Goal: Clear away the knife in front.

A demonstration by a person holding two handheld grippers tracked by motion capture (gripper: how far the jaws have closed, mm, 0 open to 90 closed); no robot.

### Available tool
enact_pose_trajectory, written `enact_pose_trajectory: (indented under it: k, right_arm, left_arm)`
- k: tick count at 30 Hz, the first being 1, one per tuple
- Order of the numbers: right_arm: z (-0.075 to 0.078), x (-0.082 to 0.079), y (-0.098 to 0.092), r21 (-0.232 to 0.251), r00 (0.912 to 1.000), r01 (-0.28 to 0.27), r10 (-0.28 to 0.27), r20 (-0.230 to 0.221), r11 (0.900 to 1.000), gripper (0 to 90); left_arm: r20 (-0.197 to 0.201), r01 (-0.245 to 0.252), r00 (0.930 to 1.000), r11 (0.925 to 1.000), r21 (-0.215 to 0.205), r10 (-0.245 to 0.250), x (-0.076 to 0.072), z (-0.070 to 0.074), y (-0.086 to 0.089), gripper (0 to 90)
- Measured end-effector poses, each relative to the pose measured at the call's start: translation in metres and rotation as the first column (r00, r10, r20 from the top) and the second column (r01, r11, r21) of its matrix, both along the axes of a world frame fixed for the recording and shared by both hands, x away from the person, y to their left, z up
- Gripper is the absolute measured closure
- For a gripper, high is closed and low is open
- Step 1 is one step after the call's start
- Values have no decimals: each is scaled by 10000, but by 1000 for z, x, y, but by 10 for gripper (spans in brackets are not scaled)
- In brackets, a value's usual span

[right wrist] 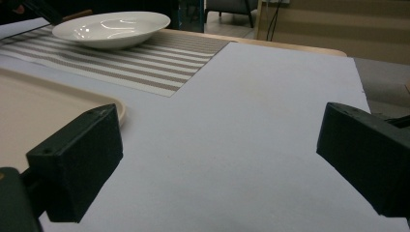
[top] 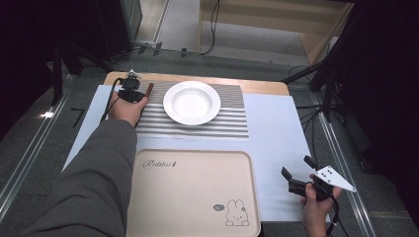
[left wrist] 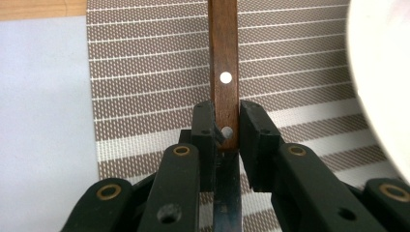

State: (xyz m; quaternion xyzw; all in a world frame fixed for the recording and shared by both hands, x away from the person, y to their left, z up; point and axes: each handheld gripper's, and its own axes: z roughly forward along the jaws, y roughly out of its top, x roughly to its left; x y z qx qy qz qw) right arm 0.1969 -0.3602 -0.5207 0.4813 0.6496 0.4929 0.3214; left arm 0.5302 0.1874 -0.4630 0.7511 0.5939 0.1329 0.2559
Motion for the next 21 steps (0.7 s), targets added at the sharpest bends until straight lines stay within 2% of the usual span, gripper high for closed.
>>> enact_pose_trajectory:
  k: [9, 14, 21]
  right_arm:
    - [0, 0, -1, 10, 10000, 2, -2, 19, 10000, 10]
    - [0, 0, -1, 11, 10000, -14, 14, 20, 10000, 9]
    - [0, 0, 0, -17, 10000, -15, 16, 41, 10000, 9]
  left_arm:
    - [162, 245, 9996, 9995, -222, -241, -15, 12, 4, 768]
    - [322, 503, 9983, 9976, -470, -488, -29, 20, 2, 768]
    - [427, 819, 9959, 9952, -531, -797, -43, 28, -2, 768]
